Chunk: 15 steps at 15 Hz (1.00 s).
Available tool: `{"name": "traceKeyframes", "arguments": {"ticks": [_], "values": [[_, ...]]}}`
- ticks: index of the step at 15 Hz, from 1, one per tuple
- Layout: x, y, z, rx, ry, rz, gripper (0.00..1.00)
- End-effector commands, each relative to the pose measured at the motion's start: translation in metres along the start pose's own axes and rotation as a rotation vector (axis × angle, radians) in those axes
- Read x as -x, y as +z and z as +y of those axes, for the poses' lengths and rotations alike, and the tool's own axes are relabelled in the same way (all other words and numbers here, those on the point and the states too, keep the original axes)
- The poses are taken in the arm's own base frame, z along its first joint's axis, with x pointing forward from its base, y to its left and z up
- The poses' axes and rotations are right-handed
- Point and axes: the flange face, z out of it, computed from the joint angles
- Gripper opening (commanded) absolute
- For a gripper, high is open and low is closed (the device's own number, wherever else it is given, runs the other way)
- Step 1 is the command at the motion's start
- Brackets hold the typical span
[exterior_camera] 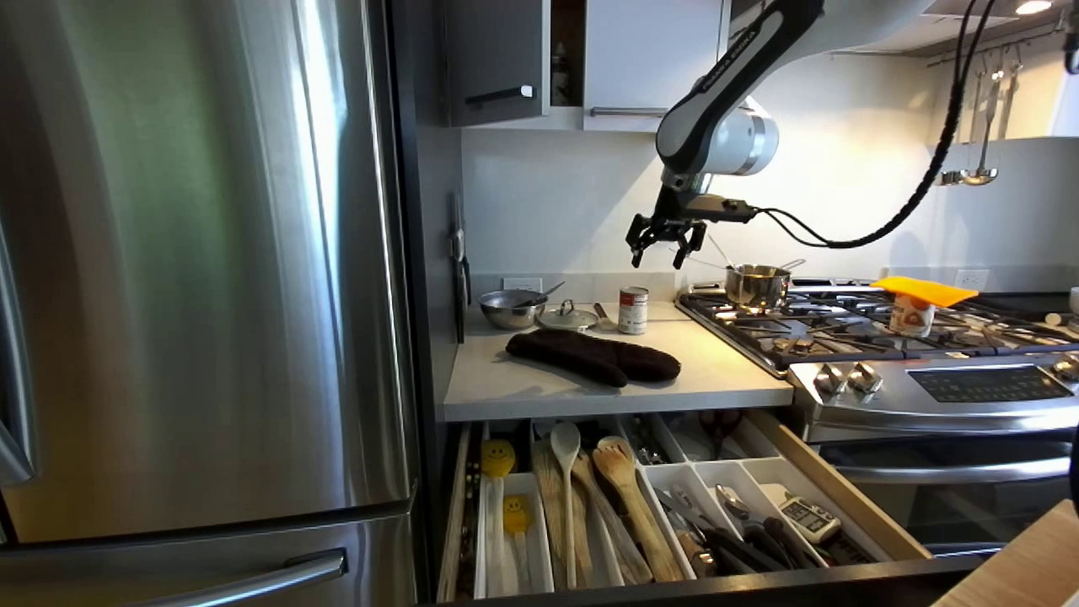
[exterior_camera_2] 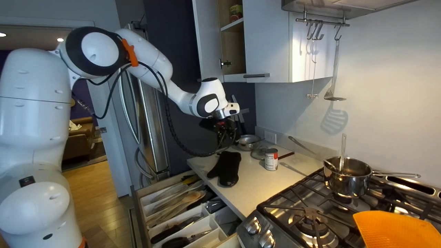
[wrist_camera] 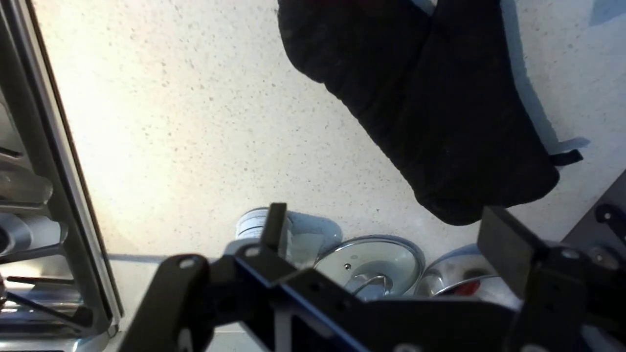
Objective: Move the red and white tin forward to the left
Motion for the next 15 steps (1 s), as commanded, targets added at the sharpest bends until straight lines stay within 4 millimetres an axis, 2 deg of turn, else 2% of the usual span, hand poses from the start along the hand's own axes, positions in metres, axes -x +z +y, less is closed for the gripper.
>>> {"name": "traceKeyframes", "arguments": {"ticks": [1,5,8,15], "values": [[-0.037,0.047,0.008,0.032,0.023,-0.02,1.0],[-0.066,0.097,0.028,0.067,0.083,-0.003,1.0],[-0.086,0.127,0.034,0.087,0.142,0.036,1.0],[-0.12,0.169,0.045,0.152,0.235,0.115,1.0]]}}
